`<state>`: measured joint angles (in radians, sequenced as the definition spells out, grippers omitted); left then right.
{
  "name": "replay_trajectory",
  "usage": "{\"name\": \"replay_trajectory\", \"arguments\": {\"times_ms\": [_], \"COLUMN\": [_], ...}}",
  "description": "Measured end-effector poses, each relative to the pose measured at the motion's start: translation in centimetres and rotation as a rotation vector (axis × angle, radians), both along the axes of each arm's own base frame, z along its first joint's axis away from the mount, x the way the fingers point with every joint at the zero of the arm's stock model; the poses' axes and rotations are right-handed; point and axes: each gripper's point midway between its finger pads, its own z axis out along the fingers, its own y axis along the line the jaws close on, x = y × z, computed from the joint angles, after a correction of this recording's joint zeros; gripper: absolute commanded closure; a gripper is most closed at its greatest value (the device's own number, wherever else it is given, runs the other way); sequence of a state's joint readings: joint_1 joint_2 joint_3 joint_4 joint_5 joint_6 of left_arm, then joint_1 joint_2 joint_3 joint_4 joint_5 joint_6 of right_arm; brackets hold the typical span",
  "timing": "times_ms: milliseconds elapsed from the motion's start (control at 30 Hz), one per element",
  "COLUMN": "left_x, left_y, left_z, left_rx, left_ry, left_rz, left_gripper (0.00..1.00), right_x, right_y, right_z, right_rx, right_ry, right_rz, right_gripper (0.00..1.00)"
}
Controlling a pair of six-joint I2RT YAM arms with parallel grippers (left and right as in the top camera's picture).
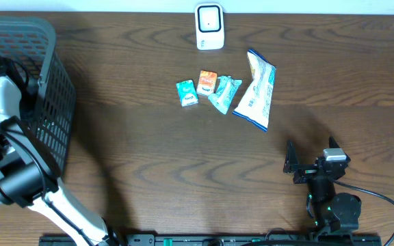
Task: Scan the item barcode
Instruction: 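Grasp the dark green ointment box in the basket with left gripper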
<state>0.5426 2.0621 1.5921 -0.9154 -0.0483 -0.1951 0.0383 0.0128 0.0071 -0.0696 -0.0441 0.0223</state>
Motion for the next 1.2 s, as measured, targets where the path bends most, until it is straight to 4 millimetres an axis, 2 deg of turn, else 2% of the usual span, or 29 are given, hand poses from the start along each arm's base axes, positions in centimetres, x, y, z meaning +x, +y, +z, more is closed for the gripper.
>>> {"name": "replay_trajectory", "arguments": {"times_ms": [67,233,267,333,400,633,967,1200], "left_x": [0.2,0.6,0.6,0.5,0.5,0.6,-0.4,0.0], "left_y": [0.2,0.4,0.4,0.4,0.4,0.6,1.7,1.8], "left_z": [1.5,6.3,7.1,8.2,8.7,7.8,2.6,0.7], "left_rx": [0.022,0.087,0.098,0.112,0.116,0.115,0.054,0.023], "left_ry": [-0.032,-0.138,-0.156,-0.179,-0.188,-0.183,-0.085,-0.08], "left_rz": [0.002,0.004,0.005,0.005,0.01,0.02,0.082,0.084], "left_gripper": [0.27,0.27,0.27,0.17,0.17,0.16,0.15,0.15], "right_x": [0.0,0.0,0.0,0.0,0.0,0.0,0.0,0.0], "right_y": [0.0,0.0,0.0,0.0,0.0,0.0,0.0,0.0], "right_z": [0.0,0.0,0.0,0.0,0.0,0.0,0.0,0.0], "right_rx": [0.0,0.0,0.0,0.0,0.0,0.0,0.0,0.0], "right_ry": [0.0,0.0,0.0,0.0,0.0,0.0,0.0,0.0], "right_rz": [0.0,0.0,0.0,0.0,0.0,0.0,0.0,0.0], "right_gripper": [0.01,0.01,0.01,0.01,0.01,0.01,0.01,0.01]}}
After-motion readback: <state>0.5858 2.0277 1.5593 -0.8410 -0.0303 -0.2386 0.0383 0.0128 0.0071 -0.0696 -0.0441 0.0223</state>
